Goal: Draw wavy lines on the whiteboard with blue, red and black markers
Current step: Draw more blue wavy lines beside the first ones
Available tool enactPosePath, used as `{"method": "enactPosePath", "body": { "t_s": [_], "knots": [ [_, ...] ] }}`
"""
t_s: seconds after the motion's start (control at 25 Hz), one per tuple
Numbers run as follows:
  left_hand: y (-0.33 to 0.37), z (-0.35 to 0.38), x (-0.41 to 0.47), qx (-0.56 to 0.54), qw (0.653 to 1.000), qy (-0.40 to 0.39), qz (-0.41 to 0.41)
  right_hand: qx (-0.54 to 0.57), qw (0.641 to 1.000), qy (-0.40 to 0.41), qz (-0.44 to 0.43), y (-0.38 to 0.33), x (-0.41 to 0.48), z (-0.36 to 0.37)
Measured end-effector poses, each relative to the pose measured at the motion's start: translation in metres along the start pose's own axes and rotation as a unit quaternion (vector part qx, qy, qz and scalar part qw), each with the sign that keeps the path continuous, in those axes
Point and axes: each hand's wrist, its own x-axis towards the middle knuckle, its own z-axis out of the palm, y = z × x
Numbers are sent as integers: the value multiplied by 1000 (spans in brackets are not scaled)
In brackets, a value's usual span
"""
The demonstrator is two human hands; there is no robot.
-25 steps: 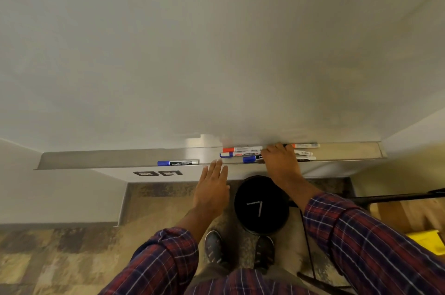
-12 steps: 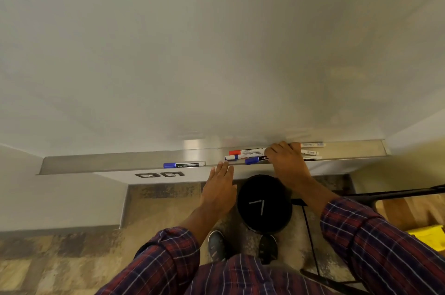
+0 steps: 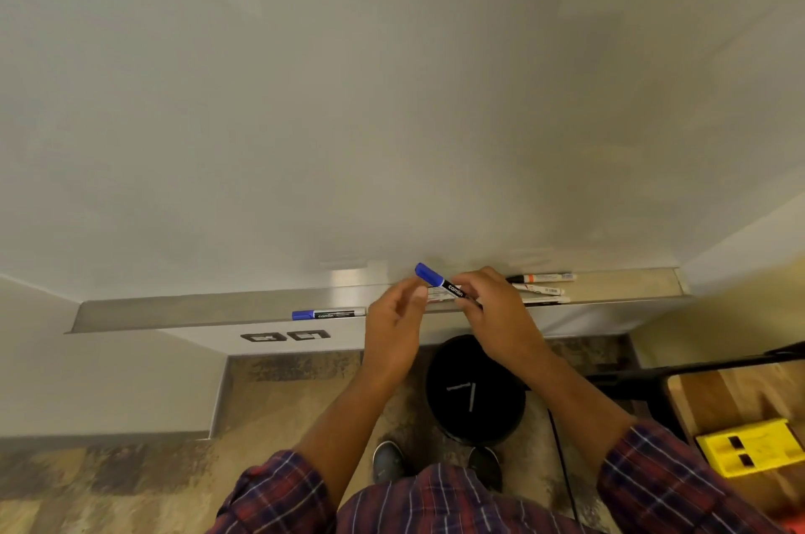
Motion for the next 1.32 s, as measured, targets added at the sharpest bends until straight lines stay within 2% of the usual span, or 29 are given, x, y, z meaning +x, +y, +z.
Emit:
{"method": "enactPosePath", "body": {
  "t_s": [0.12, 0.24, 0.48, 0.64, 0.84, 0.96, 1.2, 1.32],
  "knots": [
    [23, -1, -9, -137, 990, 19, -35, 15, 1000, -13, -22, -23, -14, -15],
    [34, -2, -17, -186, 981, 25, -50, 50, 998, -27, -28, -38, -29, -24],
    [50, 4, -36, -217, 975, 11, -52, 169, 982, -51, 63, -66, -44, -30],
    [60, 5, -40, -301, 950, -19, -80, 224, 970, -46, 81, -80, -52, -34],
    [75, 10, -48, -397, 912, -35, -103, 338, 928, -80, 135, -93, -59, -39],
    [84, 20, -56, -417, 900, -15, -124, 366, 909, -94, 175, -104, -64, -36],
    [93, 29, -60, -373, 920, 13, -124, 360, 907, -70, 206, -113, -66, -33],
    [95, 33, -62, -379, 916, 34, -126, 380, 898, -57, 215, -116, -67, -32]
  ]
}}
